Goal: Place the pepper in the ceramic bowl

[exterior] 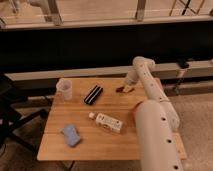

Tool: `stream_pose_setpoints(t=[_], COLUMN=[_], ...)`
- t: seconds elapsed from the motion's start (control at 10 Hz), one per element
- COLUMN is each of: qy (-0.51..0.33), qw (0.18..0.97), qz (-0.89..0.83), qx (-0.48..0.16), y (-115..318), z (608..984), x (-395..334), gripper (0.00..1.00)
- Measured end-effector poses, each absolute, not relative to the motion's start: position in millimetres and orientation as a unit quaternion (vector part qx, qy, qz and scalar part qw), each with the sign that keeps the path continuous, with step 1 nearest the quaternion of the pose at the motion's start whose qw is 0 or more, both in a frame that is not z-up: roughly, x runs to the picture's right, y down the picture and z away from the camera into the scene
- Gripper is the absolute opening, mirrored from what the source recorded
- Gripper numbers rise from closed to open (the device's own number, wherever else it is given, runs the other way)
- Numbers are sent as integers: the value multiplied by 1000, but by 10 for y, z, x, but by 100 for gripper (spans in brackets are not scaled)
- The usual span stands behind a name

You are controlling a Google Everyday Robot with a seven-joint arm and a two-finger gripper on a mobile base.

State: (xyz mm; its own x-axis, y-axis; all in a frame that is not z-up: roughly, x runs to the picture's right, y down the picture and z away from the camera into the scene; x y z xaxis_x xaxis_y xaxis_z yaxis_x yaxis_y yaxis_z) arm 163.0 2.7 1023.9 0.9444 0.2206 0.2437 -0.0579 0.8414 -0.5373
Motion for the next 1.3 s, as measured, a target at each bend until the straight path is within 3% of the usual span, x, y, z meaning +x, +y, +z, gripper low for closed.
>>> stream_pose_setpoints(t=[1.3], qy=[-156], qw=[949], qz=[-12], qx=[-274], y=[78], z=[10046], x=[1428], gripper=[0])
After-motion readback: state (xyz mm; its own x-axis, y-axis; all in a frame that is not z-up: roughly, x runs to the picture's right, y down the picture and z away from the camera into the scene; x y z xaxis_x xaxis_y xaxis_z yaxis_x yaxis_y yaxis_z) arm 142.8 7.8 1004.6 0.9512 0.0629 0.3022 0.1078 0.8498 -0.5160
